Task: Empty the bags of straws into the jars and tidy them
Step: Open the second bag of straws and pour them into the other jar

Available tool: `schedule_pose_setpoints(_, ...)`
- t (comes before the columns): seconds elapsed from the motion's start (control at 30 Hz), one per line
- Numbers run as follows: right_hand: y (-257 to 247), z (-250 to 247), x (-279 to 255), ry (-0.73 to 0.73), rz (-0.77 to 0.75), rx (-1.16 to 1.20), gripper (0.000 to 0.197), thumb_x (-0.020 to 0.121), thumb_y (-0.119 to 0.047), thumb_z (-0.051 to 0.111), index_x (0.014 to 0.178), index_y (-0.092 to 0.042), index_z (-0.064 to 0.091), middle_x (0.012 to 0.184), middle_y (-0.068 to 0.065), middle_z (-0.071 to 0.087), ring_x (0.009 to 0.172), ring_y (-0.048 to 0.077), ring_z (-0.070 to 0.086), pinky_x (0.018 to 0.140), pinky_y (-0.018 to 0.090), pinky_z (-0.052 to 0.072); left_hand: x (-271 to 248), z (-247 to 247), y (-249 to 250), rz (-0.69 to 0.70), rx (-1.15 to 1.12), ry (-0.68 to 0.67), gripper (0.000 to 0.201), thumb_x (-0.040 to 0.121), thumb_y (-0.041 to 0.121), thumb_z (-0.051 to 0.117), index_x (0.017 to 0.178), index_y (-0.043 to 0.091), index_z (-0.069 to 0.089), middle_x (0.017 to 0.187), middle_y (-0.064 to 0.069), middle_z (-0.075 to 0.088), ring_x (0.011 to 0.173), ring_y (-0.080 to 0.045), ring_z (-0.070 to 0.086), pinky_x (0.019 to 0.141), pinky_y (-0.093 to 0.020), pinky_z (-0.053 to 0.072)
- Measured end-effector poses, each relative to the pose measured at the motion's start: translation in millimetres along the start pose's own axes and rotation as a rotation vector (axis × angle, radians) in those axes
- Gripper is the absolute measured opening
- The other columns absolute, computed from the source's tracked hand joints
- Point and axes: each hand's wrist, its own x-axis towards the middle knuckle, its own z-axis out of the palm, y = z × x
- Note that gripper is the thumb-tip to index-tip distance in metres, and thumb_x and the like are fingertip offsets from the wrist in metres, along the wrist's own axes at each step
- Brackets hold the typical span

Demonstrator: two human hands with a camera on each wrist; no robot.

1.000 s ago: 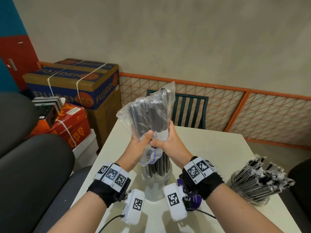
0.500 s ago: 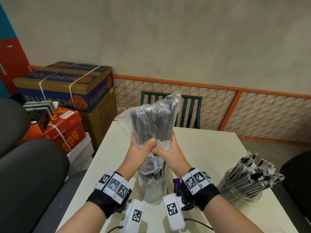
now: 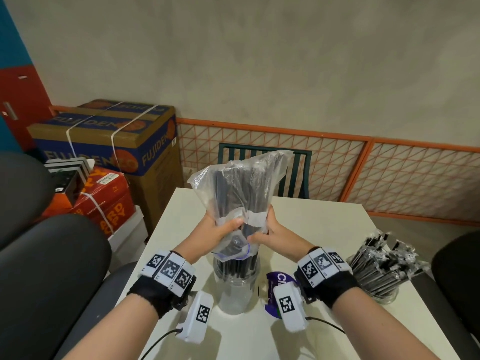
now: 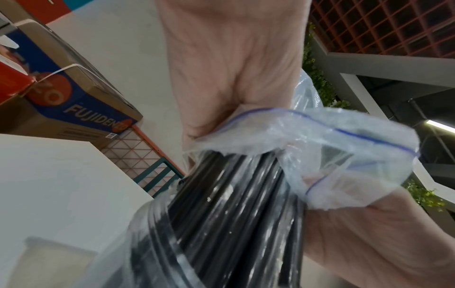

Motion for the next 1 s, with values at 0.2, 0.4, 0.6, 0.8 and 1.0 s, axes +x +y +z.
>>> schedule_pose_setpoints(0.2,6.5,-1.9,-6.2,0.031,-0.106,-0.011,0.097,0.077,-0.041,0.068,0.149,-0.033,0.003,0.155,-0.006,0.027,0.141,0.01,0.031,0.117,0.046,0.027,-3.7,4.8,3.3,0.027,0.034,0.062,0.05,0.082,0.029,0.066,0.125,0.045,0.046,0.128,0.008,0.06,0.12,-0.006,0.055,0.107,-0.04,0.042)
schedule_pose_setpoints(0.4,4.5,11.4,-12.8,0.192,-0.17,-0.044,0.093,0.087,-0.022,0.064,0.15,-0.029,-0.005,0.159,-0.01,0.008,0.145,0.001,0.009,0.121,0.033,0.012,-12.1,11.5,2.4,0.028,0.032,0.163,0.075,0.075,0.041,0.071,0.139,0.03,0.033,0.132,0.007,0.056,0.121,-0.007,0.054,0.106,-0.039,0.043)
schedule_pose_setpoints(0.6,20.8,28.6,-21.2,0.257,-0.194,0.082,0.09,0.087,0.003,0.058,0.14,-0.038,-0.003,0.149,-0.013,0.017,0.135,-0.004,0.027,0.092,-0.002,0.033,-24.0,27.1,4.4,-0.03,0.014,0.165,0.045,0.082,0.009,0.069,0.095,0.043,0.043,0.1,0.018,0.058,0.105,-0.009,0.058,0.101,-0.028,0.042)
schedule_pose_setpoints(0.8,18.4,13.4,-20.7,0.244,-0.205,0.018,0.099,0.084,-0.01,0.067,0.14,-0.039,-0.009,0.147,-0.025,0.002,0.141,-0.003,0.005,0.106,0.003,0.017,-17.8,23.1,8.1,0.047,-0.004,0.201,0.062,0.079,0.016,0.073,0.123,0.037,0.036,0.117,0.016,0.057,0.111,0.002,0.055,0.098,-0.017,0.042)
schedule_pose_setpoints(1.0,28.0,13.1,-29.6,0.212,-0.135,-0.051,0.106,0.076,-0.015,0.075,0.147,-0.031,-0.002,0.15,-0.022,0.014,0.14,-0.003,0.015,0.115,0.017,0.017,-24.1,32.0,-13.5,-0.005,0.072,0.175,0.056,0.077,0.021,0.075,0.118,0.039,0.042,0.107,0.025,0.055,0.1,0.012,0.053,0.078,0.004,0.04)
